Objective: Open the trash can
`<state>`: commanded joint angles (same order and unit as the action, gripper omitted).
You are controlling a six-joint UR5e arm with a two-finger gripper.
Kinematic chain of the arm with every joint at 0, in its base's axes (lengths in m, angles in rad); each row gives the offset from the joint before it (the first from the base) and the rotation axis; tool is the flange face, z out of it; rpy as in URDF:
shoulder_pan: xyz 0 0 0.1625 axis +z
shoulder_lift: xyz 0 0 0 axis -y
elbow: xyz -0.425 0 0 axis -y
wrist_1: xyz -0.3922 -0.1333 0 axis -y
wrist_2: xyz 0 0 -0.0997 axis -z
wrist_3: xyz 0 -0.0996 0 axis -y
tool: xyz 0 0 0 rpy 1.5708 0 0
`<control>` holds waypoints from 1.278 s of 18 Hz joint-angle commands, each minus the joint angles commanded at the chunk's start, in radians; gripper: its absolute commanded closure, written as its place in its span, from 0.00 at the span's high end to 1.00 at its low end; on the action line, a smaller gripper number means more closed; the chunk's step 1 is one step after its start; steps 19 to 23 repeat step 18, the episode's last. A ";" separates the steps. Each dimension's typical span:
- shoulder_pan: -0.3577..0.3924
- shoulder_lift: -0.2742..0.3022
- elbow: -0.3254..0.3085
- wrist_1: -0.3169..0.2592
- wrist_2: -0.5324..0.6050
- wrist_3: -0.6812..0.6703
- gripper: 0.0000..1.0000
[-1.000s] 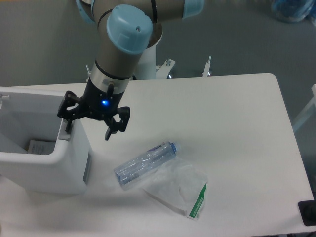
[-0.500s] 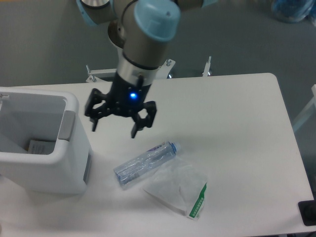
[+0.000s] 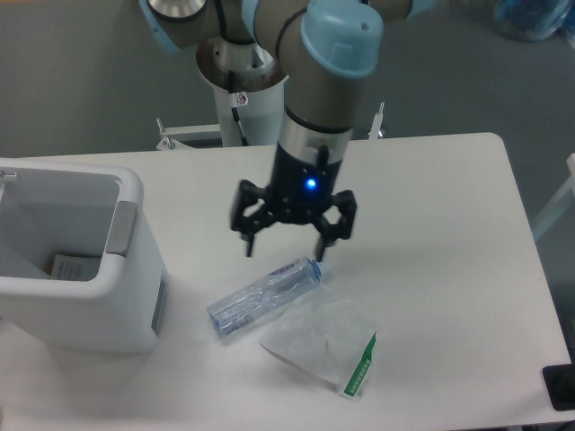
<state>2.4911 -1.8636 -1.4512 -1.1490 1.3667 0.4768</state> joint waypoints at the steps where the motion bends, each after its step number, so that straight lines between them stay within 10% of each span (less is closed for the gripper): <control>1: 0.002 -0.018 0.009 0.002 0.006 0.022 1.00; 16: 0.166 -0.115 -0.001 0.037 0.104 0.574 1.00; 23: 0.176 -0.115 -0.012 0.034 0.156 0.612 1.00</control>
